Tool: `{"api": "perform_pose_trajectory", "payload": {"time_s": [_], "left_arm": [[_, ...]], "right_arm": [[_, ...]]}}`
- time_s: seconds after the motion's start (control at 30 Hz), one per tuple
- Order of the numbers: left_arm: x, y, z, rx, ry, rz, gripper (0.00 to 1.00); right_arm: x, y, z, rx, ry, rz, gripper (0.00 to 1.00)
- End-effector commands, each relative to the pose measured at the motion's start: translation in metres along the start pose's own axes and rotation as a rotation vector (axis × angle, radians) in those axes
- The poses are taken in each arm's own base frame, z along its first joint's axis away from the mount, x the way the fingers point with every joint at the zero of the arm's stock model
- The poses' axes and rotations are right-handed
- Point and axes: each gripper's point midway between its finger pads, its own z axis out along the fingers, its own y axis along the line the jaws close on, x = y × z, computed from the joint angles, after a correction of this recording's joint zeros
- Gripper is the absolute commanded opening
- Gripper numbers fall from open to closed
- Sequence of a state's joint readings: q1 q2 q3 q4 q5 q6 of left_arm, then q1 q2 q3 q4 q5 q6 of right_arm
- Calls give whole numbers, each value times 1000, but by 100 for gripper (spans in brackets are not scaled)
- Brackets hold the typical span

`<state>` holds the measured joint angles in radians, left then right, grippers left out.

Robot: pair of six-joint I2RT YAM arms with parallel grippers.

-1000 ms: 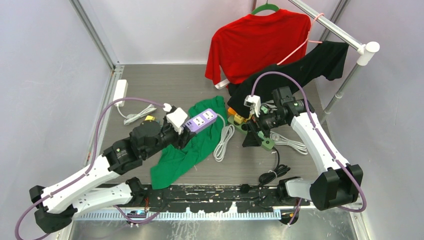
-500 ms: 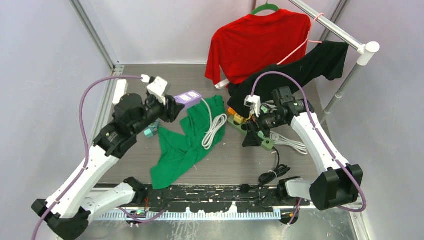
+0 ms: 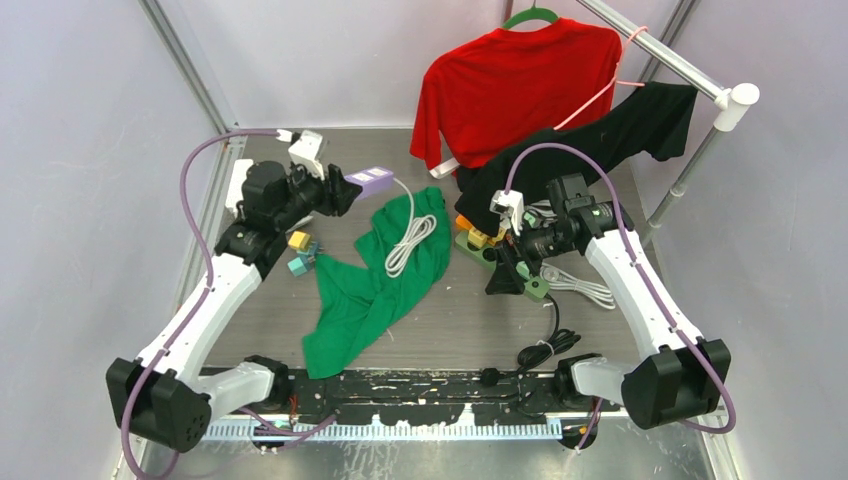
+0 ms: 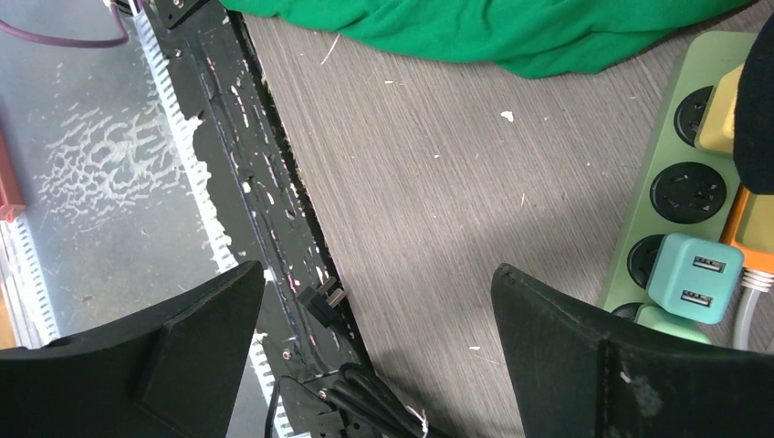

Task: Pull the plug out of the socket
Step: Place the socket at the center of the board.

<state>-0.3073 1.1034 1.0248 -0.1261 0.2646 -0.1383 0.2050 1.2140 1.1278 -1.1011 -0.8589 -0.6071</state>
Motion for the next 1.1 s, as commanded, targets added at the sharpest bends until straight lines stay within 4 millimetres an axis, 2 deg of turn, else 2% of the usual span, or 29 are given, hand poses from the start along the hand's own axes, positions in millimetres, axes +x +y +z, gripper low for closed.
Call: {"api": "perform_pose_trajectory", "payload": {"time_s": [0.0, 0.1, 0.27, 0.47, 0.63, 0.7, 0.8, 0.97, 1.07], "left_arm": [[-34, 16, 12, -58, -190, 130, 0], [-51, 11, 10, -34, -244, 160, 0], [-95, 2, -4, -16, -324, 172, 0], [-132, 23, -17, -125, -378, 212, 0], [-144, 40, -16, -199, -401, 232, 0], [-139, 53, -9, -227, -387, 229, 0], [-120, 78, 7, -272, -346, 206, 0], [-58, 133, 41, -365, -225, 130, 0], [-20, 158, 56, -399, -155, 83, 0]], "right_arm": [[-13, 7, -7, -1, -47, -37, 100], [-13, 7, -7, -2, -49, -38, 99], [-13, 7, -8, 0, -51, -42, 99], [-14, 8, -9, 1, -55, -46, 100], [-13, 9, -9, 1, -56, -46, 100], [-14, 9, -9, 2, -57, -49, 99], [-14, 10, -10, 2, -58, -51, 99], [-13, 9, -9, 2, -56, -50, 100], [-12, 10, -9, 0, -55, -50, 99]]}}
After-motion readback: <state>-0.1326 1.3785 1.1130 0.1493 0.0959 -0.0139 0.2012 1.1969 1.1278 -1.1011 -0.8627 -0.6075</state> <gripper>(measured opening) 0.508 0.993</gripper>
